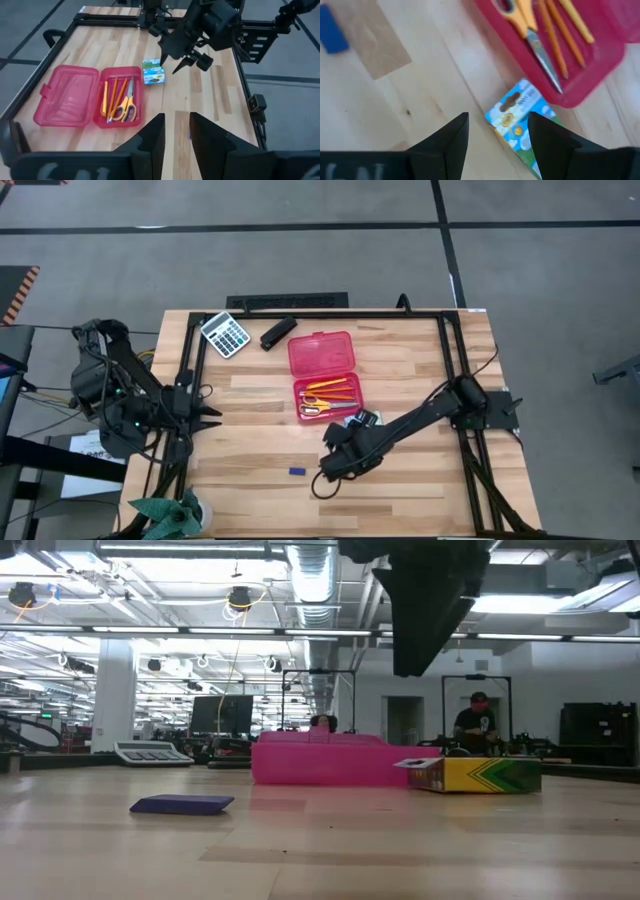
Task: Pack school essentials
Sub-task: Put the blue crayon box into the red supply box
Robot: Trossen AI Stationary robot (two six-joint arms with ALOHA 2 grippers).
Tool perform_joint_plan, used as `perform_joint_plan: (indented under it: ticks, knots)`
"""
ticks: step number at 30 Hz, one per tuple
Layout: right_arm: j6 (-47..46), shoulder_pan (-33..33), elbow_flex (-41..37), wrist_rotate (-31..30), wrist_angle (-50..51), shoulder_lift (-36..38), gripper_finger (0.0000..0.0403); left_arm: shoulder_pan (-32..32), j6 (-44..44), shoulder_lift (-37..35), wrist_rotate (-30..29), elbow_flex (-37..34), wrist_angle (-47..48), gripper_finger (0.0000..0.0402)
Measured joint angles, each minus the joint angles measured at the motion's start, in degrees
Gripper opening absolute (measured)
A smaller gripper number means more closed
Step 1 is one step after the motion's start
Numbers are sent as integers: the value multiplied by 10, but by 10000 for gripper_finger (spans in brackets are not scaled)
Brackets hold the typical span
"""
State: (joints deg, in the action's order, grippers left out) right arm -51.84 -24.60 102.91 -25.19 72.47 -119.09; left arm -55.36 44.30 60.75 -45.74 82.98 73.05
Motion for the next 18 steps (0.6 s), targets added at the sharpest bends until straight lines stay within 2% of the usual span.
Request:
perform_joint_plan:
  ticks: [7, 14, 18]
  knots:
    - [-26, 0, 2, -1, 13, 25, 214, -20, 19, 1, -10, 0, 0, 83]
    - [-8, 1, 1, -4, 52, 29, 209, -36, 26, 3, -66, 0, 0, 83]
    - [-38, -7, 0, -11, 71, 24, 214, -36, 22, 3, -90, 0, 0, 83]
